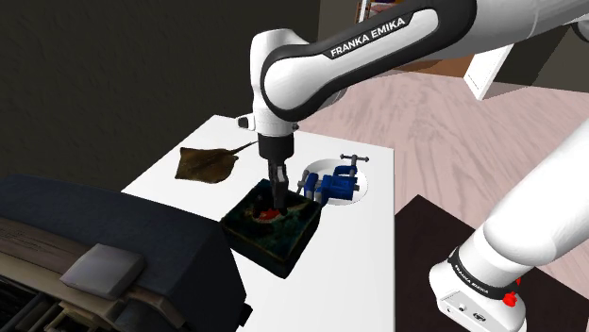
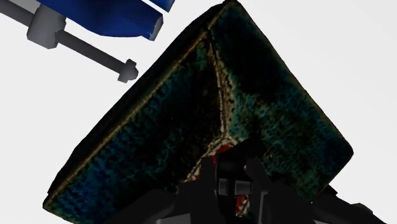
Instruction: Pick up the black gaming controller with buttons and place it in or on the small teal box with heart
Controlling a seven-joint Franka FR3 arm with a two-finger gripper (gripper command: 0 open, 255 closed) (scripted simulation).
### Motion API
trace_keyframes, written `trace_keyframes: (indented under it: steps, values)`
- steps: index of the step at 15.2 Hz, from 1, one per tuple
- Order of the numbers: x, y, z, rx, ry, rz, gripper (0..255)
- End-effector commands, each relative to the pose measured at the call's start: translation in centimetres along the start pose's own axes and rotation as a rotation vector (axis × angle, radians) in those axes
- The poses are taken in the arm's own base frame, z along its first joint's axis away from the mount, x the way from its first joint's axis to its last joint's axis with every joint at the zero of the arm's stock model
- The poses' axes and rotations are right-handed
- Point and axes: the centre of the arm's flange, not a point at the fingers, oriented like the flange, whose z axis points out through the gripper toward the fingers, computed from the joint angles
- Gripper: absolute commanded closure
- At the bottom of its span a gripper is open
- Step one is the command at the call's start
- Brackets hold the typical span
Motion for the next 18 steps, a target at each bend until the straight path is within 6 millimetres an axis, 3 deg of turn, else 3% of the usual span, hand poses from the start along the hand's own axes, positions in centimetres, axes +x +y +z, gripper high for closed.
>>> trace_keyframes:
  steps: [1,7,8,13,17,18]
  values:
    - [-0.1,0.1,0.2,0.0,0.0,0.0,255]
    - [-0.1,0.1,0.2,0.0,0.0,0.0,255]
    - [0.0,0.1,0.2,0.0,0.0,0.0,0]
    - [-0.1,0.1,0.2,0.0,0.0,0.0,0]
    - [-0.1,0.1,-4.8,0.0,0.0,0.0,0]
    - [-0.1,0.1,-4.8,0.0,0.0,0.0,0]
